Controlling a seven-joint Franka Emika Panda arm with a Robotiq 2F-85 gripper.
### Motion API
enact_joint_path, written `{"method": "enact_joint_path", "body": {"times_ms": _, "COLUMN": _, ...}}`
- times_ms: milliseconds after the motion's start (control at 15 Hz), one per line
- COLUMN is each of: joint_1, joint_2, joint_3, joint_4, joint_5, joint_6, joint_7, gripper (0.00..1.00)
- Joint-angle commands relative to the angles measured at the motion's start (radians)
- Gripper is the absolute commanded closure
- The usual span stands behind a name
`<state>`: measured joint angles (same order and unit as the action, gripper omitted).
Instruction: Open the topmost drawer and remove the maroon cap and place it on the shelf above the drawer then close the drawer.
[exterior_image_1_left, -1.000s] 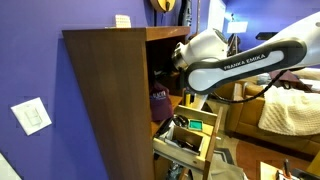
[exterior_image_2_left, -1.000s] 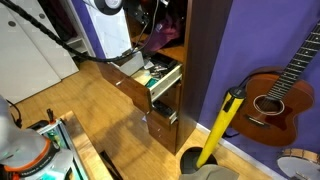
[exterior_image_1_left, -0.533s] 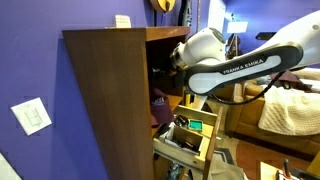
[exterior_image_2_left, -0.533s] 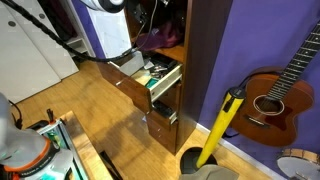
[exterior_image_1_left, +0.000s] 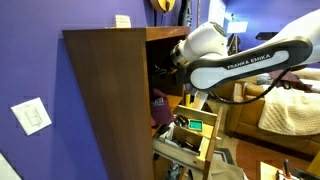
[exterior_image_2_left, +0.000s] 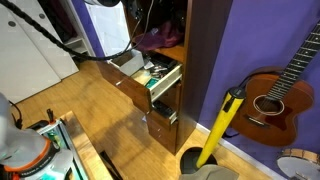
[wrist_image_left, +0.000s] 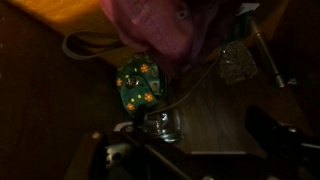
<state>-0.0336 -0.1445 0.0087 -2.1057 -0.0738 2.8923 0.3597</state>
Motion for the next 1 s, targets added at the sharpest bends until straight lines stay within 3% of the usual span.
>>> {"method": "enact_joint_path", "body": {"times_ms": 0, "joint_1": 0.018, "joint_2": -0.079, "joint_3": -0.008, "joint_4": -0.024, "joint_5": 0.093, "joint_6": -0.13, "joint_7": -0.086, "gripper": 0.0}}
{"method": "enact_joint_path", "body": {"times_ms": 400, "joint_1": 0.038, "joint_2": -0.191, "joint_3": -0.03, "joint_4": -0.037, "joint_5": 0.206, "joint_6": -0.366, "joint_7": -0.219, "gripper": 0.0}}
{"method": "enact_joint_path", "body": {"times_ms": 933, "joint_1": 0.039, "joint_2": -0.354, "joint_3": -0.078, "joint_4": -0.116, "joint_5": 0.25, "joint_6": -0.729, "joint_7": -0.39, "gripper": 0.0}}
